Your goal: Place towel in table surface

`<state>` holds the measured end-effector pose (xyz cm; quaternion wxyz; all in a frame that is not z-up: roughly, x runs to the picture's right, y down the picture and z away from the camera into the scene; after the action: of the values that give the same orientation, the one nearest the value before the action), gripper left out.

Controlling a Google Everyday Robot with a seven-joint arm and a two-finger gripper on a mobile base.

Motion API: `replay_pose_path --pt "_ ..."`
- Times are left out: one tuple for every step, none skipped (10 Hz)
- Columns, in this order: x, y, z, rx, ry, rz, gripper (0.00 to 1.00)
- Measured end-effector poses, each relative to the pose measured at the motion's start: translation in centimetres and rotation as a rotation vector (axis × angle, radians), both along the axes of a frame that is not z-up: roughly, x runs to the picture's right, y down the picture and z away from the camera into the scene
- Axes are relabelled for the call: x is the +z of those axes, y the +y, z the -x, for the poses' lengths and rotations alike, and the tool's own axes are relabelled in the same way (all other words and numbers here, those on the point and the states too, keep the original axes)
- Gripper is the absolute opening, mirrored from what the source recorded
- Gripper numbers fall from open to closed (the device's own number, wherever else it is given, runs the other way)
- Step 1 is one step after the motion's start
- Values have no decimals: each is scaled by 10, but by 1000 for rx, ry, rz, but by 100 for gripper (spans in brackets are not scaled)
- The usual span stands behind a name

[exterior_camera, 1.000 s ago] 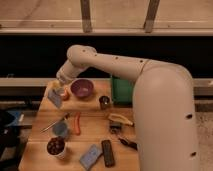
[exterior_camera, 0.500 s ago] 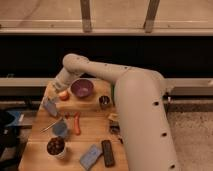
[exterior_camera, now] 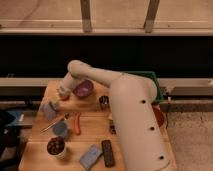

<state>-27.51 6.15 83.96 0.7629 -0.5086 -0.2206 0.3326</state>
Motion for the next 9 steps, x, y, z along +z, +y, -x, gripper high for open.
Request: replay_pose_path --pt "5 2 -4 8 8 19 38" --pt "8 3 -6 14 14 32 50" --pt "9 4 -6 16 15 37 55" --pt "11 5 -8 22 18 46 60" --pt "13 5 -12 25 21 52 60" --pt "13 7 -13 23 23 56 60" --pt "12 5 -12 27 25 50 60" --pt "10 3 -15 47 44 41 60" --pt "11 2 -19 53 51 39 60"
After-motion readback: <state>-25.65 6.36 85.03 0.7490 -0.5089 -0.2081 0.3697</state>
